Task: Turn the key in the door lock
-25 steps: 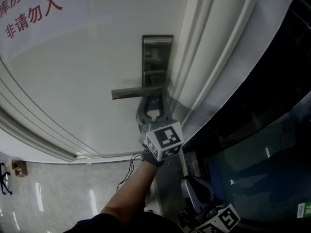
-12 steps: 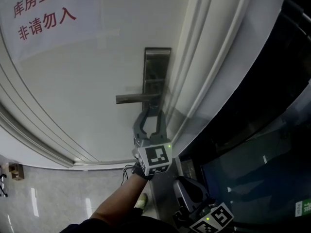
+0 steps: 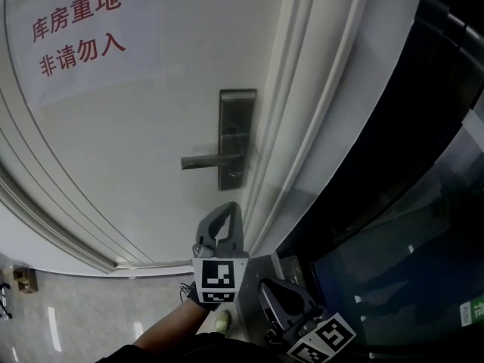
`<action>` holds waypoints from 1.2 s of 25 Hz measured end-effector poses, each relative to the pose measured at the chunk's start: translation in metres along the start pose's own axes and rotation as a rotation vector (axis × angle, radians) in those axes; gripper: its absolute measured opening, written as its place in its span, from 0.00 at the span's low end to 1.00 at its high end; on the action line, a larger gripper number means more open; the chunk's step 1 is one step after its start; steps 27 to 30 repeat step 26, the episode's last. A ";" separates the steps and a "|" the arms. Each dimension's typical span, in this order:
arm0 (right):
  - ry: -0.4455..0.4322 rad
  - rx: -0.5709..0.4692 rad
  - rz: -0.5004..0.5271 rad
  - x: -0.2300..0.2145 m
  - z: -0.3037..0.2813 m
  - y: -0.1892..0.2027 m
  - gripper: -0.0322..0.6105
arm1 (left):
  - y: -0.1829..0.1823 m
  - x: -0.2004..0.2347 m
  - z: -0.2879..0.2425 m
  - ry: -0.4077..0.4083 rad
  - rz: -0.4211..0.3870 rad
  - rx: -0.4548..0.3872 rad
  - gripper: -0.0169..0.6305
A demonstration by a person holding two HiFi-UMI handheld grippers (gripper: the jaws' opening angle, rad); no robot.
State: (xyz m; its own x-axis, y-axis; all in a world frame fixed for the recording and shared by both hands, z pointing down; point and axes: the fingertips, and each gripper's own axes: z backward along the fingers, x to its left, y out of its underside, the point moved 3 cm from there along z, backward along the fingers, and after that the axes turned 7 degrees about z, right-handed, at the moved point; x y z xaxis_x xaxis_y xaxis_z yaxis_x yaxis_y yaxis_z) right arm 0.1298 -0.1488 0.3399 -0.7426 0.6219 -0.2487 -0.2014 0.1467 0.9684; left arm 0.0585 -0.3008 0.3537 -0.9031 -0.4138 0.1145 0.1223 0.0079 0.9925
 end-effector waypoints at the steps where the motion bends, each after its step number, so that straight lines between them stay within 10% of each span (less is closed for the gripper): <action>1: -0.002 0.007 0.003 0.001 0.000 0.001 0.07 | 0.000 -0.001 0.005 0.012 0.016 0.004 0.04; 30: -0.019 0.032 0.015 0.001 -0.014 0.003 0.07 | 0.000 0.000 0.002 0.002 -0.006 0.014 0.04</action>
